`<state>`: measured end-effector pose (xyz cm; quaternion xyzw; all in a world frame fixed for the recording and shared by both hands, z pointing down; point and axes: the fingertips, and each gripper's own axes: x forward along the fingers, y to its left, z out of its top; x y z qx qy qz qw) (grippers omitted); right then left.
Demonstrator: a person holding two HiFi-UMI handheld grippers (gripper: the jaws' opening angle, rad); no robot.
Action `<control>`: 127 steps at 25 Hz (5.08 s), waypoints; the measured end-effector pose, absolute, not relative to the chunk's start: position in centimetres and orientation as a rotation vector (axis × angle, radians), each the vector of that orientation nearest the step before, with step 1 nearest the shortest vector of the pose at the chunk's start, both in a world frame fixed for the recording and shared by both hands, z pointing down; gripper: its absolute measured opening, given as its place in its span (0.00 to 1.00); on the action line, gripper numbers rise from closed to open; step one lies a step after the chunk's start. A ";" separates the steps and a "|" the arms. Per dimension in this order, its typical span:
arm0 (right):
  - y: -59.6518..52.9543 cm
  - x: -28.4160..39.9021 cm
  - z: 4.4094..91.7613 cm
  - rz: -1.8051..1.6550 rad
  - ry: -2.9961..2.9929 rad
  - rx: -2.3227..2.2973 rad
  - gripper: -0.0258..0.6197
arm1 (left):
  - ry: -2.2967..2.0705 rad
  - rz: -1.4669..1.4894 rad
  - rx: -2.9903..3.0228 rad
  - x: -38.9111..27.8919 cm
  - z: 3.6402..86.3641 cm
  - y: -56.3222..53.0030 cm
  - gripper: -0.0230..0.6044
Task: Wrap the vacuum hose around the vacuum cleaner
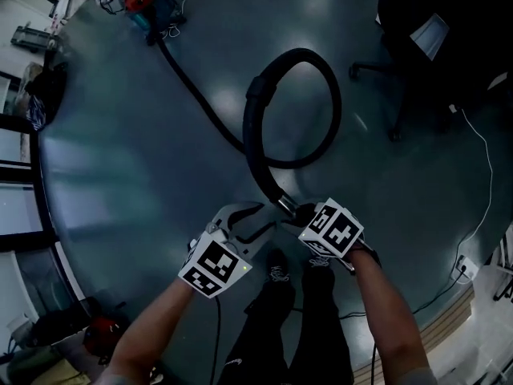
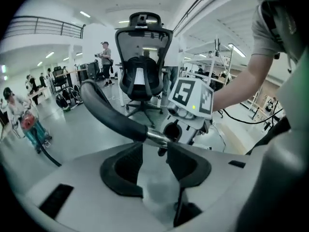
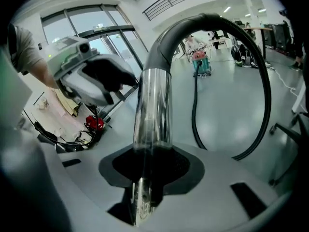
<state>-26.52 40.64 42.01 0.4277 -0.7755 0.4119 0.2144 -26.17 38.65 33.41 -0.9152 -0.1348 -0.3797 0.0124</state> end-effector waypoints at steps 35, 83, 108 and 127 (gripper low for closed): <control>33.0 -22.3 43.5 0.799 -1.956 0.606 0.24 | -0.973 -1.636 -1.979 -24.2 38.8 28.7 0.50; 16.1 -13.3 47.2 0.567 -1.916 0.151 0.24 | -1.090 -1.662 -2.061 -18.9 49.4 14.7 0.24; 11.6 -1.7 47.1 1.272 -1.903 1.274 0.48 | -0.814 -1.960 -2.238 -18.4 54.9 9.3 0.24; -4.4 -4.3 53.6 2.161 -1.479 2.150 0.65 | -0.693 -1.854 -2.549 -17.2 53.4 3.0 0.25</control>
